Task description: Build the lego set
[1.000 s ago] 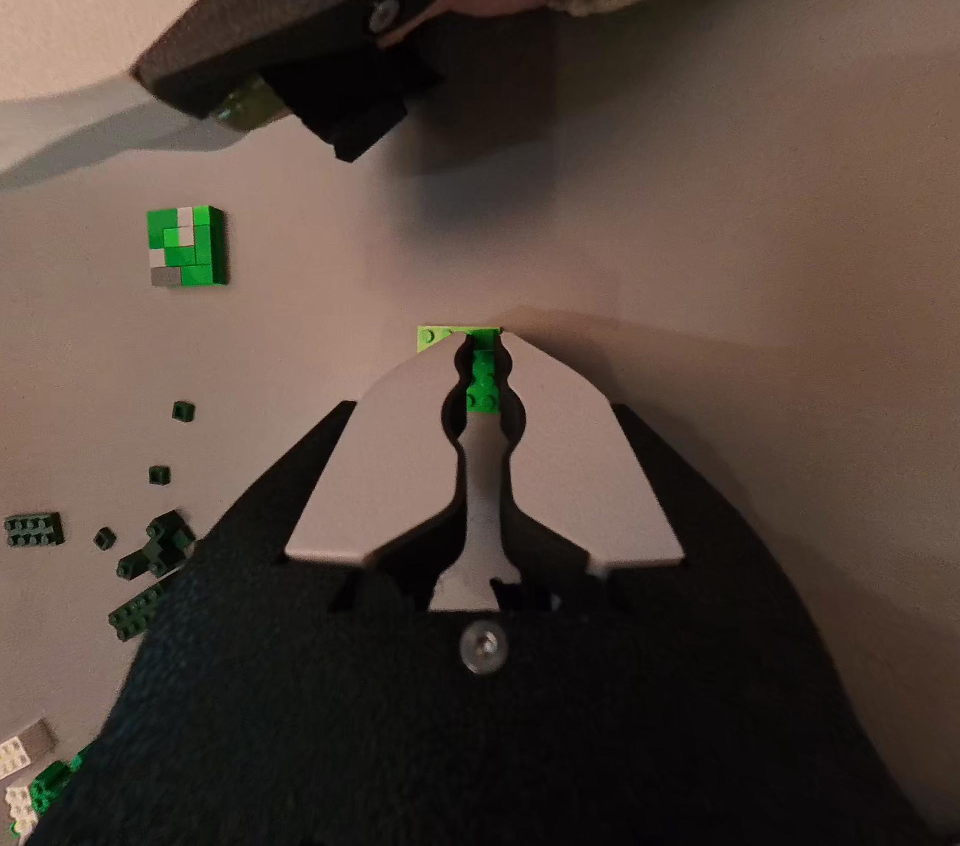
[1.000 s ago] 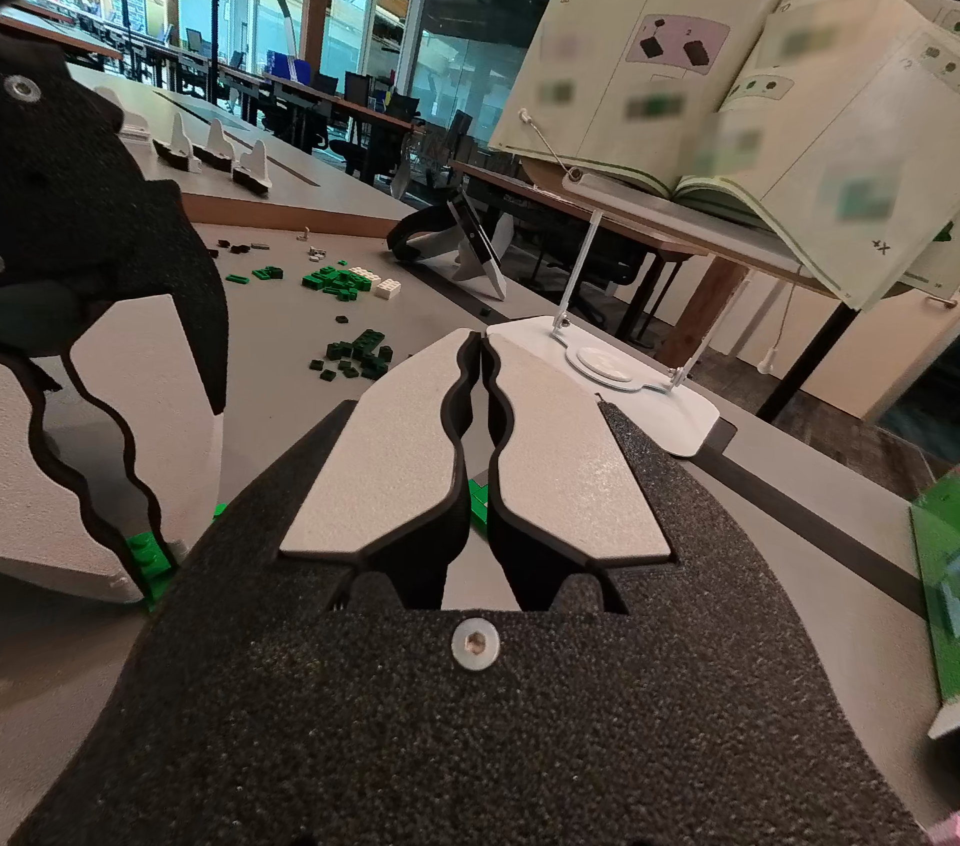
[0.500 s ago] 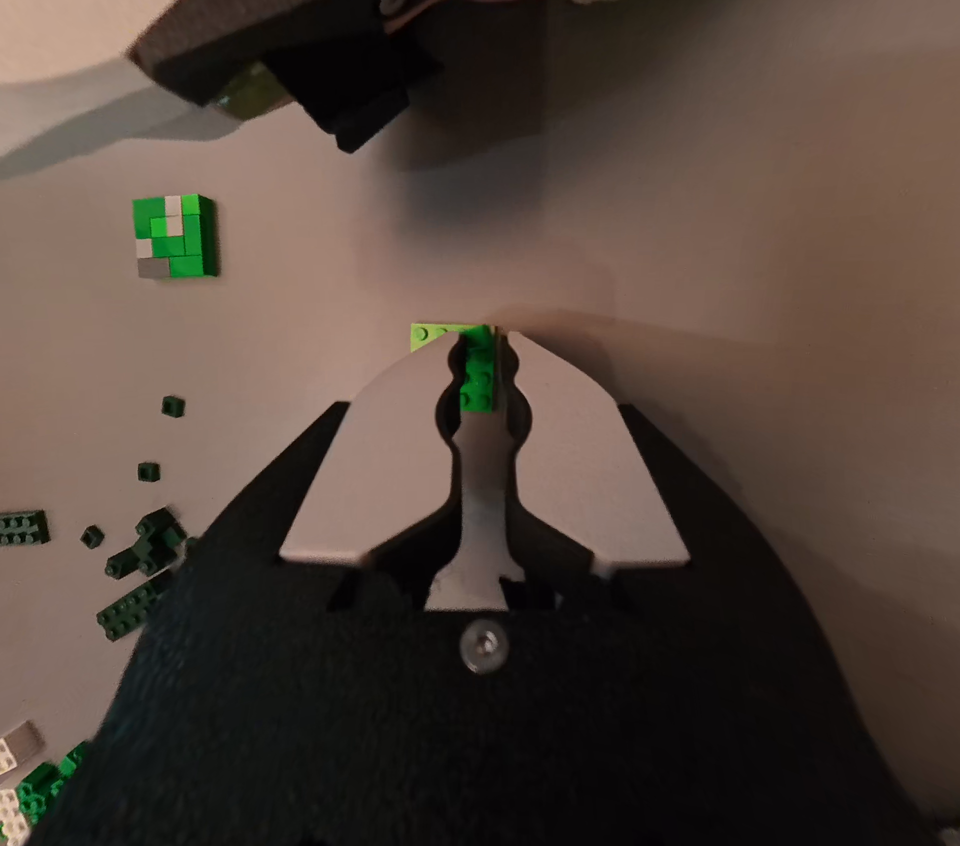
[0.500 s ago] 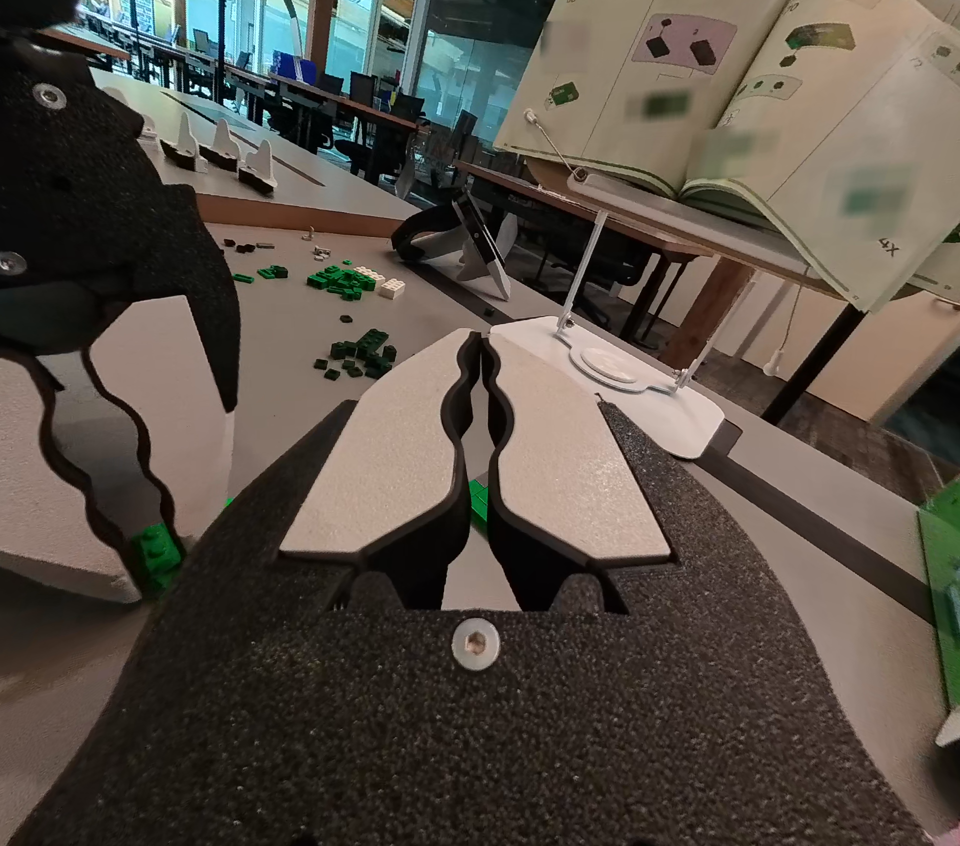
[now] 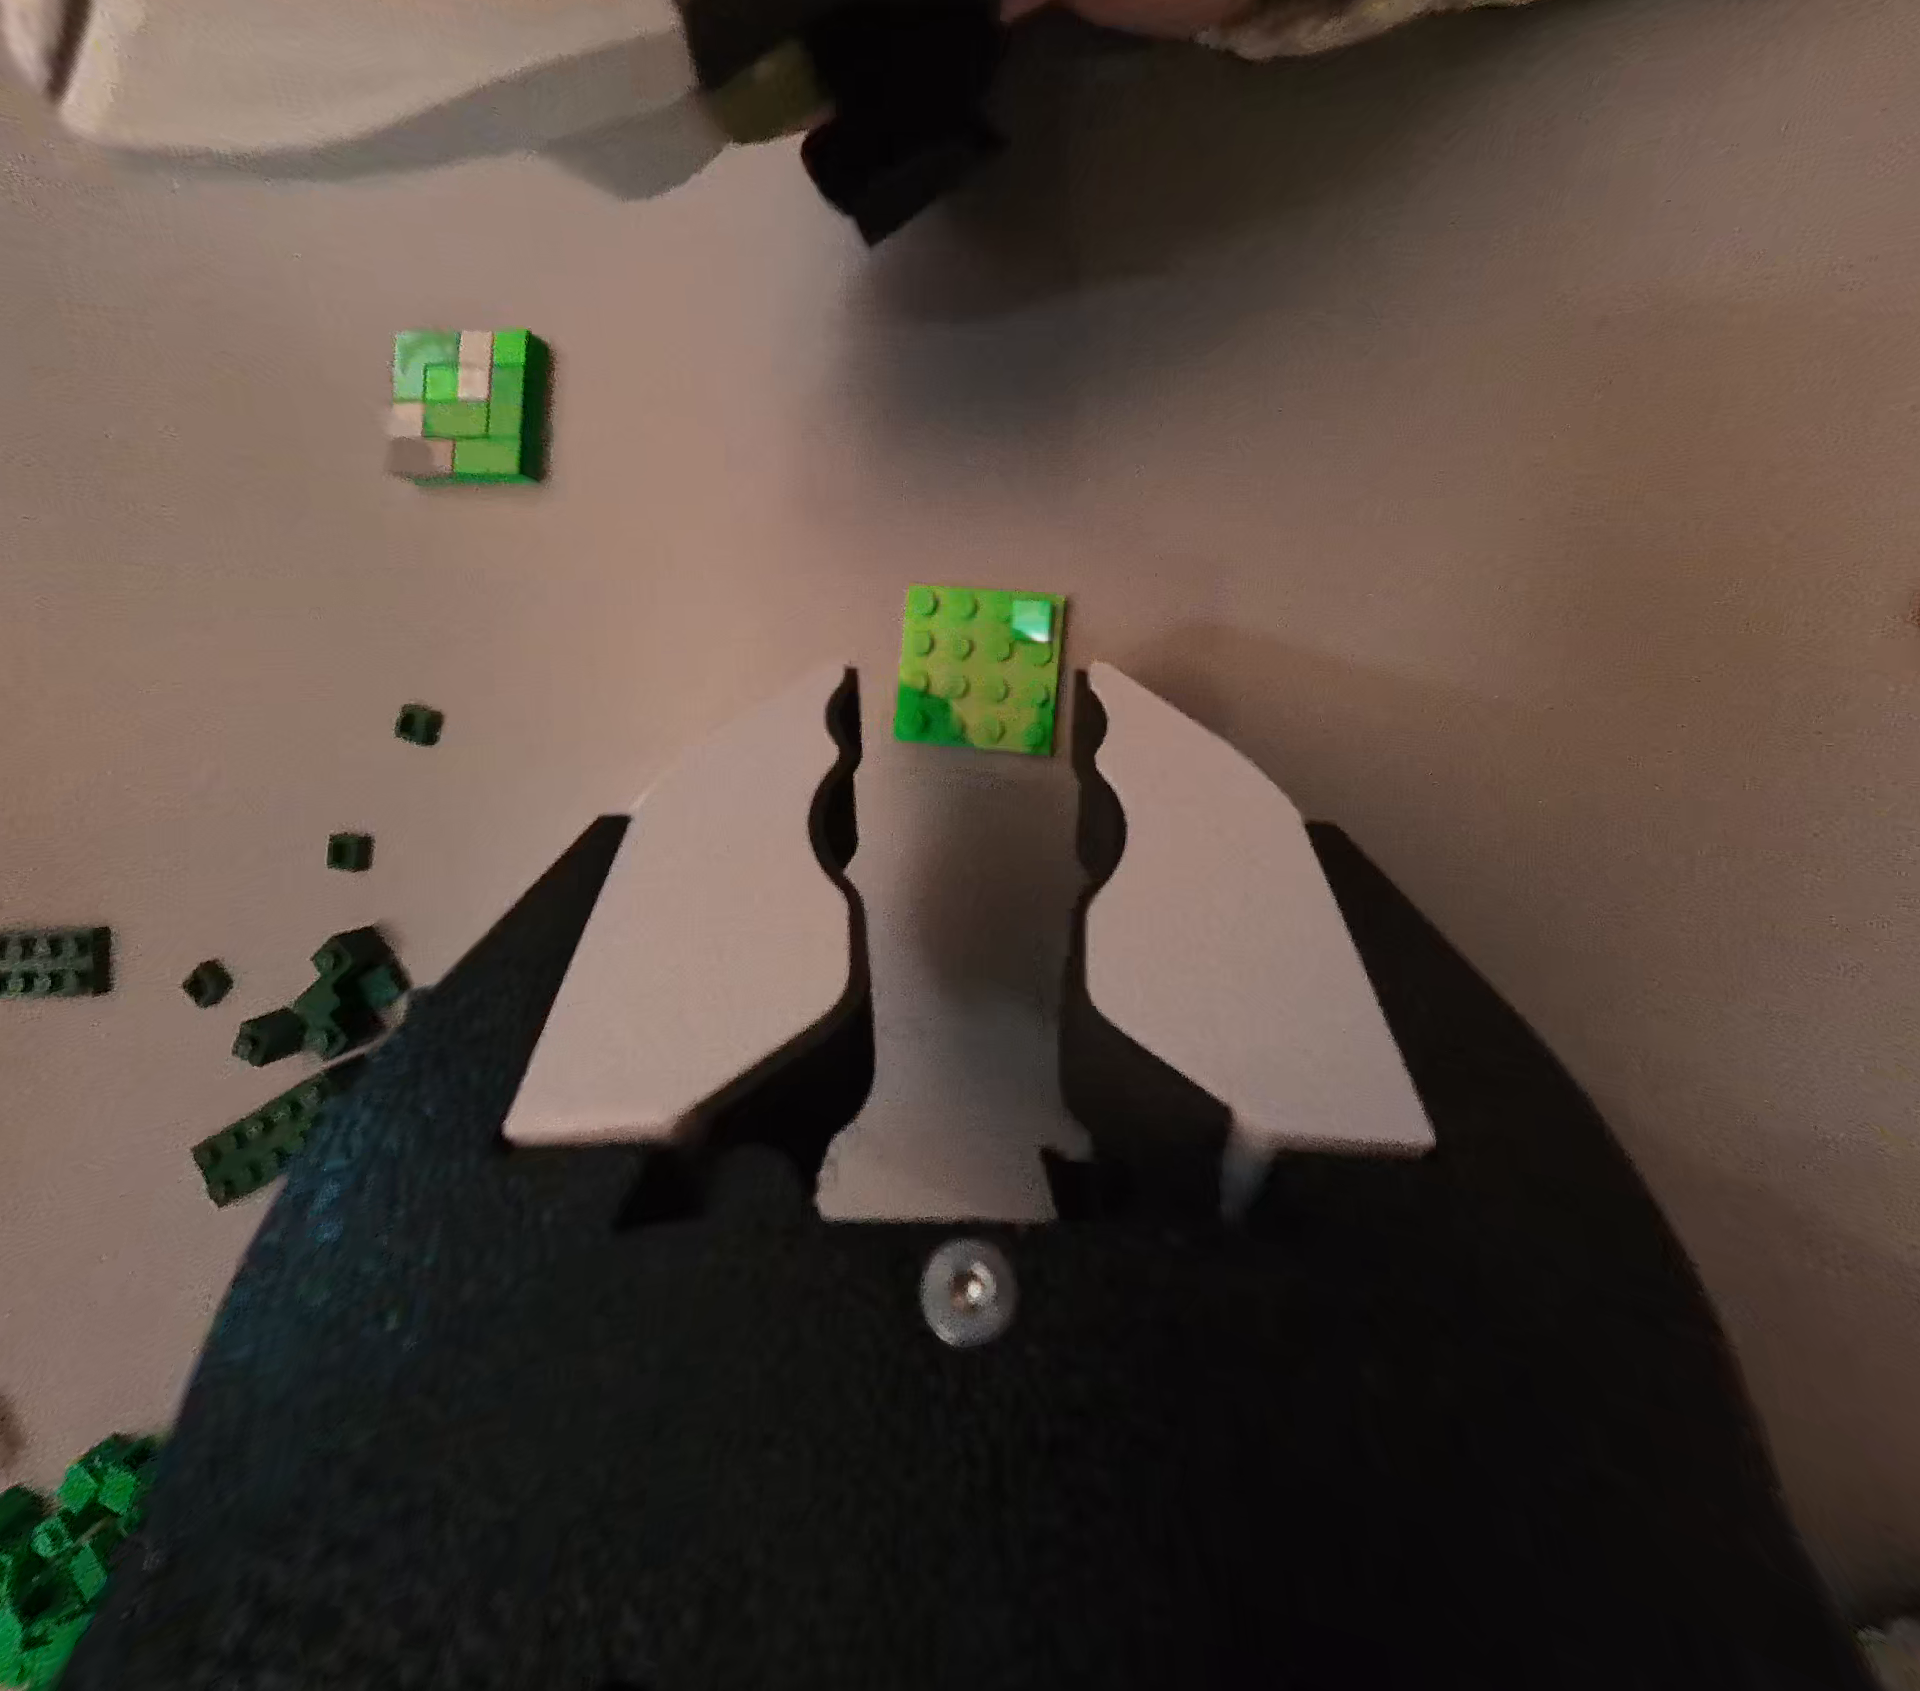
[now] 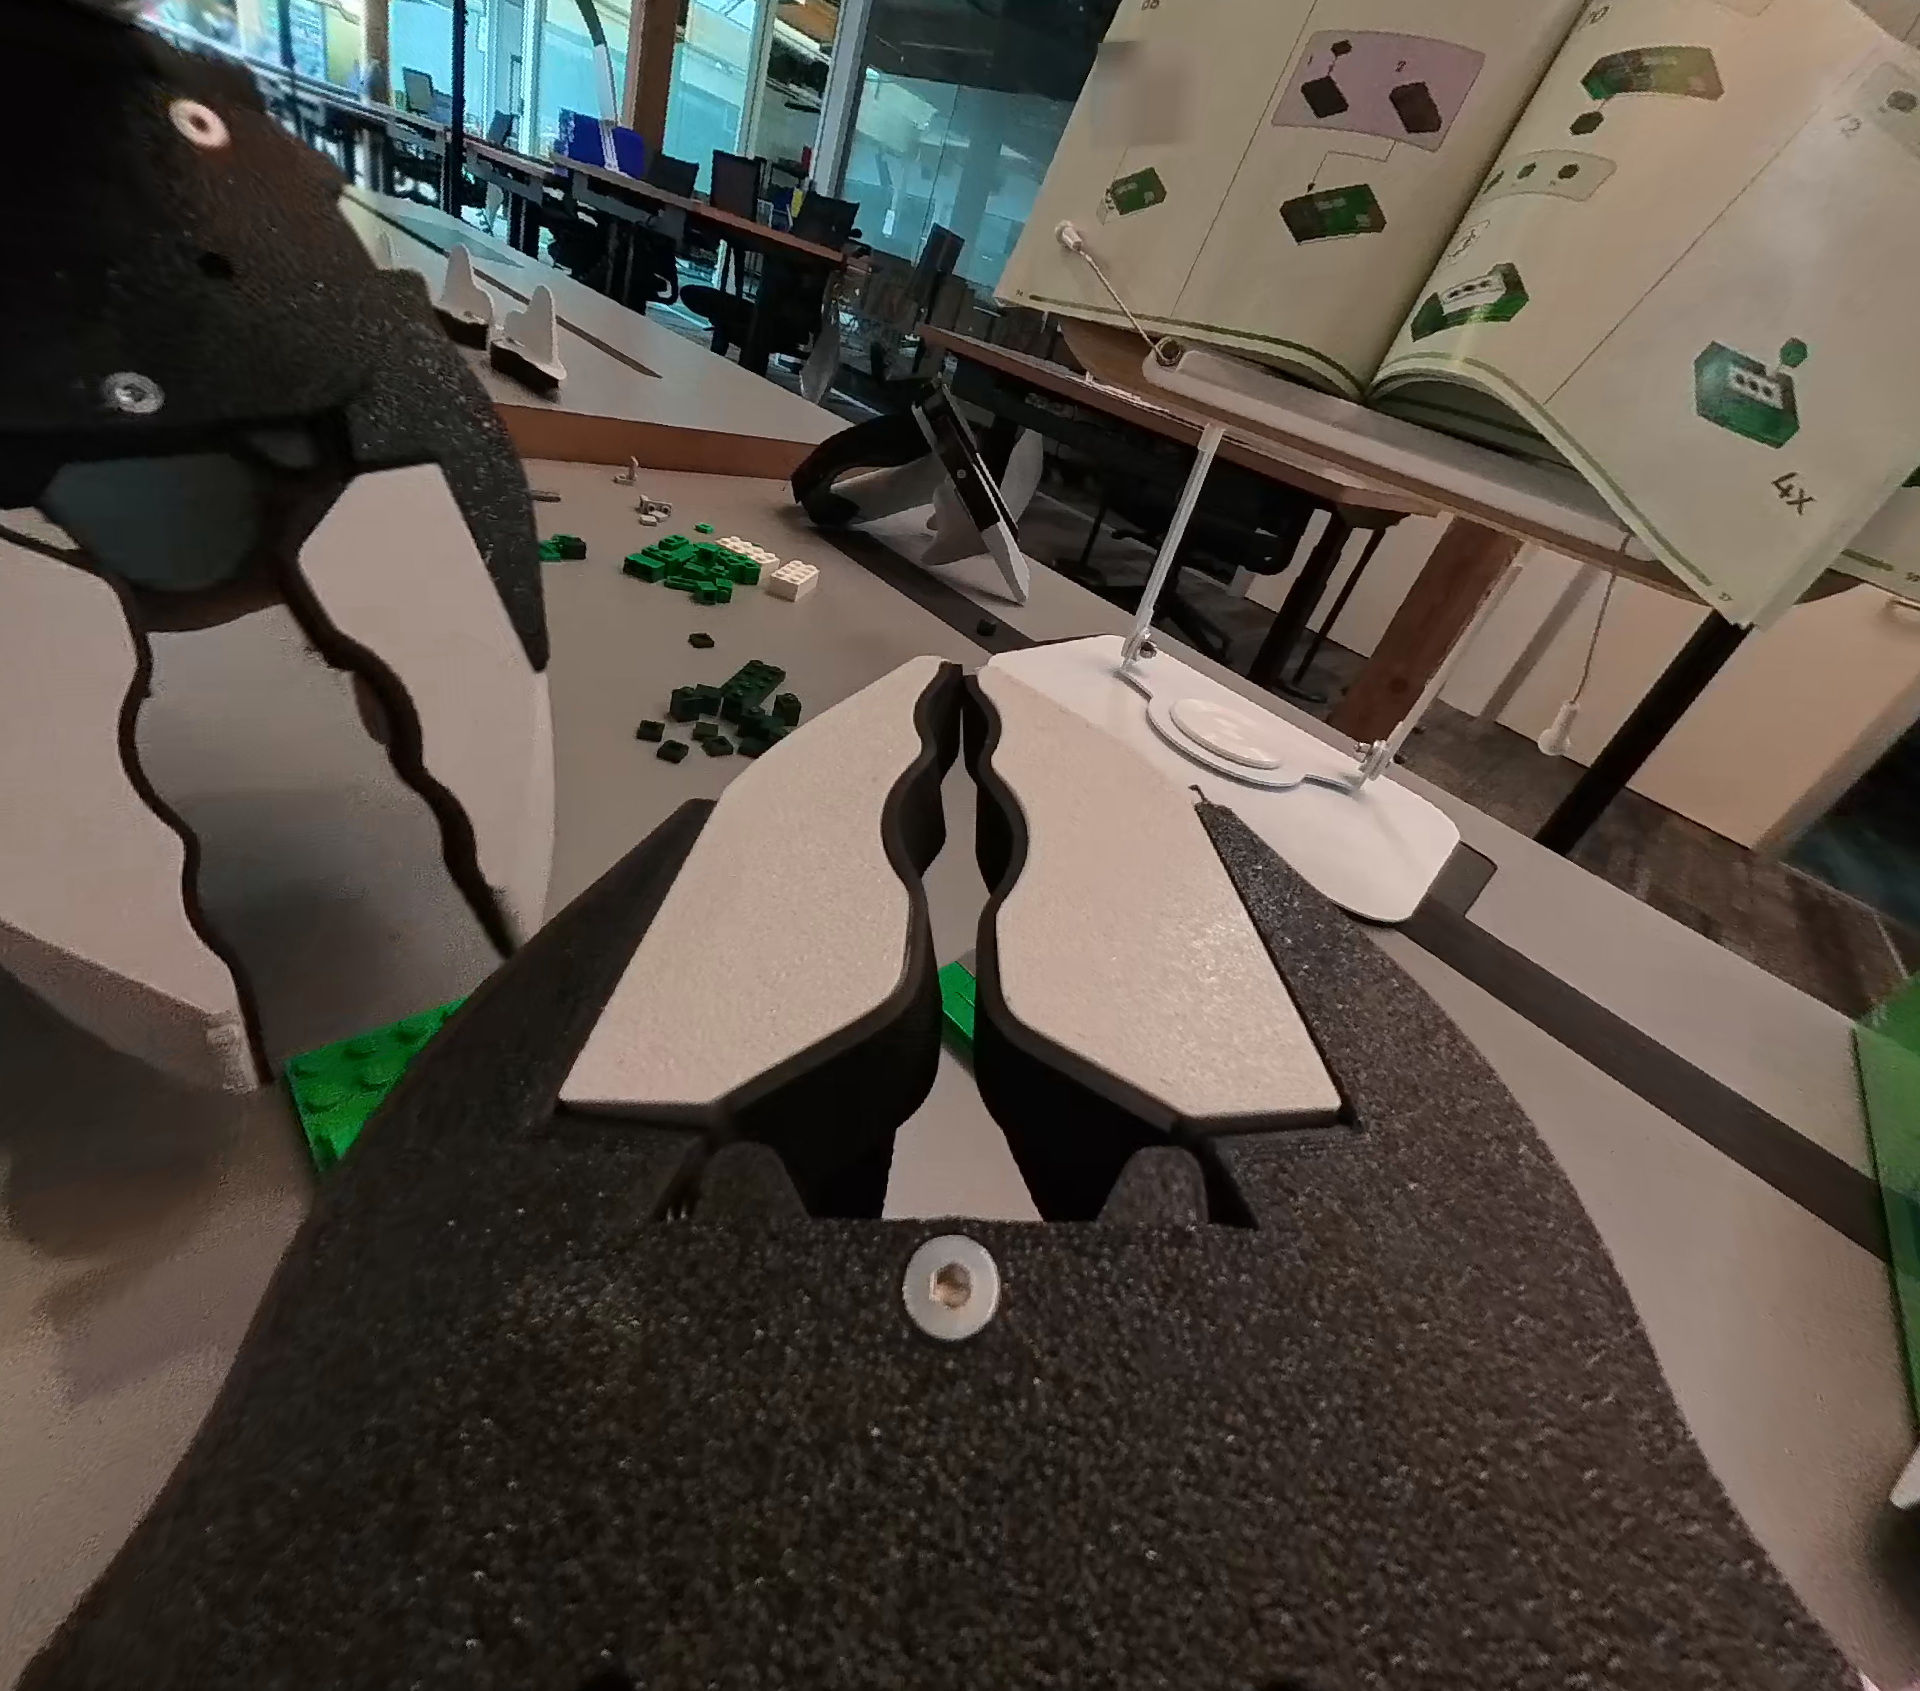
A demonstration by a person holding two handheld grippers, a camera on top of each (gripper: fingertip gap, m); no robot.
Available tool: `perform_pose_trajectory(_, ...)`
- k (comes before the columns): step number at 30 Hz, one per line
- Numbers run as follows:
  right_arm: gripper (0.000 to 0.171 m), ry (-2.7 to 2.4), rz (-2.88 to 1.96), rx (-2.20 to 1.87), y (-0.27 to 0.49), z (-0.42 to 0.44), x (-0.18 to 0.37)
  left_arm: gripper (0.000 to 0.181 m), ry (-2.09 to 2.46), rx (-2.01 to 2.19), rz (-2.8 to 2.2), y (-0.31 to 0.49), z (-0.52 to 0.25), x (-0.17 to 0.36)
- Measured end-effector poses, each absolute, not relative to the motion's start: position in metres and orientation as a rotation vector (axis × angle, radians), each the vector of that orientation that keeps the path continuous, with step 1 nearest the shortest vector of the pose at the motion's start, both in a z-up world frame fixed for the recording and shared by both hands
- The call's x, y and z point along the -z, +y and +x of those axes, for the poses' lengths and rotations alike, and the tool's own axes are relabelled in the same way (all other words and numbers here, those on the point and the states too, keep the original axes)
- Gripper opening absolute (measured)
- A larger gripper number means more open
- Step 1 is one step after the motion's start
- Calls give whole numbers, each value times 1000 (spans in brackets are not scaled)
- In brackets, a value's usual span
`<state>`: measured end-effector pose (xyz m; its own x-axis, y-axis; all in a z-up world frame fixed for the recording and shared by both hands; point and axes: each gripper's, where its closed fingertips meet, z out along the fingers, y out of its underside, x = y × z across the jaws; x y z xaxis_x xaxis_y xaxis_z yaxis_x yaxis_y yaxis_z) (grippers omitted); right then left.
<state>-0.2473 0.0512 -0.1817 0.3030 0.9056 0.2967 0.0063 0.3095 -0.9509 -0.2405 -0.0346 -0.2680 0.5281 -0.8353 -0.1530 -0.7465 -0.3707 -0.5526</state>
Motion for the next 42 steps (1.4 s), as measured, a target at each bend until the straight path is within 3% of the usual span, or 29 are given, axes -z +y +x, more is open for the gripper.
perform_pose_trajectory(4,0,-1092,-1078,-783,51,-248,182,48,1275,267,-2243,-35,-246,275)
perform_pose_trajectory(14,0,-1093,-1076,-788,50,-248,183,49,1286,387,-2269,-37,-243,288)
perform_pose_trajectory(22,0,-1096,-1073,-788,49,-248,185,33,1288,378,-2250,-40,-239,287)
perform_pose_trajectory(28,1,-1103,-1061,-788,45,-243,185,32,1258,399,-2226,-40,-239,288)
perform_pose_trajectory(42,32,-1787,-415,-424,-50,-229,250,32,1186,515,-2084,-36,-245,264)
